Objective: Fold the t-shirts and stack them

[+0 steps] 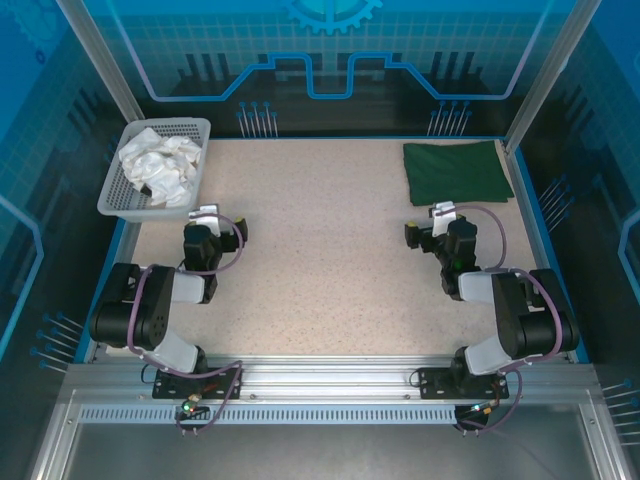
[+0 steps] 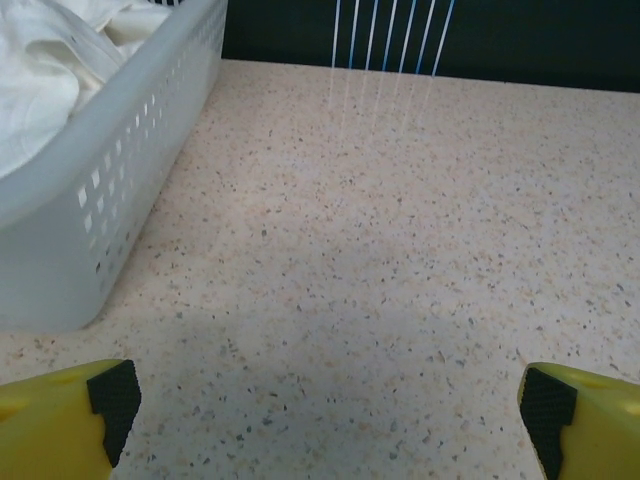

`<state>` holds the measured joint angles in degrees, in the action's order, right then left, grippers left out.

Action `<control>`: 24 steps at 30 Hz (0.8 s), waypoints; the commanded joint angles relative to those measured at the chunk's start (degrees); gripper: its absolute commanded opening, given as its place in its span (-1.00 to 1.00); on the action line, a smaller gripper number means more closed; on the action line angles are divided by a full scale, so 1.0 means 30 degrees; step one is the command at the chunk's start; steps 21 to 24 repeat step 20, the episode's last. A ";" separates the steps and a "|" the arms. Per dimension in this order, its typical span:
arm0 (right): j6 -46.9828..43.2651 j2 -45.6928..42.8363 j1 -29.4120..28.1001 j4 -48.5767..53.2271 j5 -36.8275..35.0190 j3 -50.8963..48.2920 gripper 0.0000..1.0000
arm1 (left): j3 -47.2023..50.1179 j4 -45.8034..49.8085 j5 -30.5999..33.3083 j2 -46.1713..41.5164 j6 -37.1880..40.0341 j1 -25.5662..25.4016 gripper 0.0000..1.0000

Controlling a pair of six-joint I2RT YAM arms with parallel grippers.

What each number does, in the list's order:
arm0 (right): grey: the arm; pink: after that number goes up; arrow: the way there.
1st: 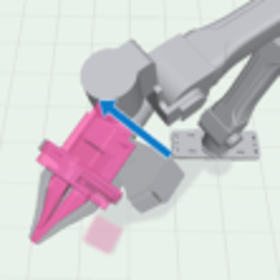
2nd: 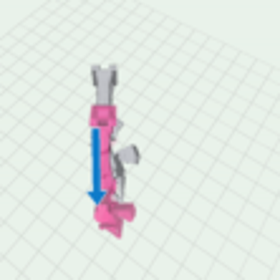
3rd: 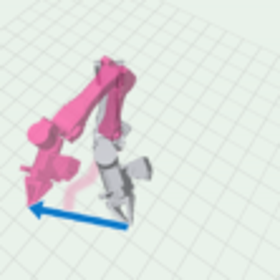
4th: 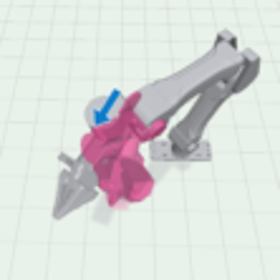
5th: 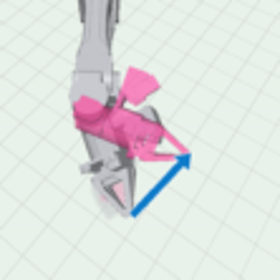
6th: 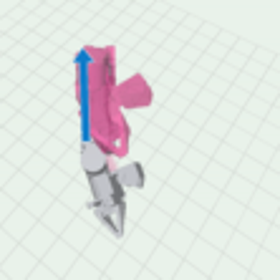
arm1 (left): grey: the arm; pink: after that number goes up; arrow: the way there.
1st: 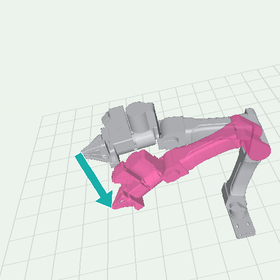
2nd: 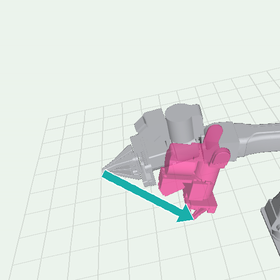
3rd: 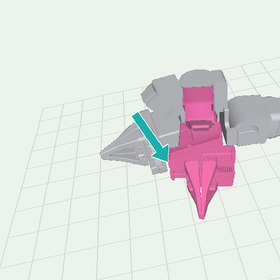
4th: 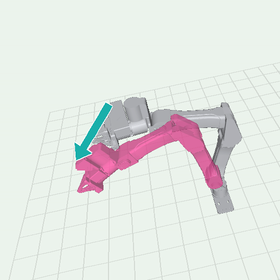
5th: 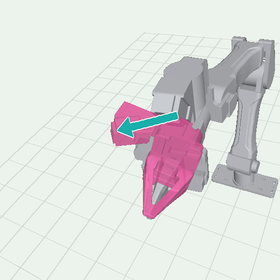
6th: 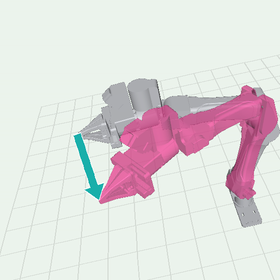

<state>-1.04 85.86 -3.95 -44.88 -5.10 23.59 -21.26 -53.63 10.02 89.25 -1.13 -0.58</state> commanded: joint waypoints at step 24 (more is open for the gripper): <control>0.0346 0.0121 0.0308 0.0463 0.0574 0.0353 1.00 | -0.0090 0.0150 -0.0499 -0.0166 0.0024 0.0017 0.98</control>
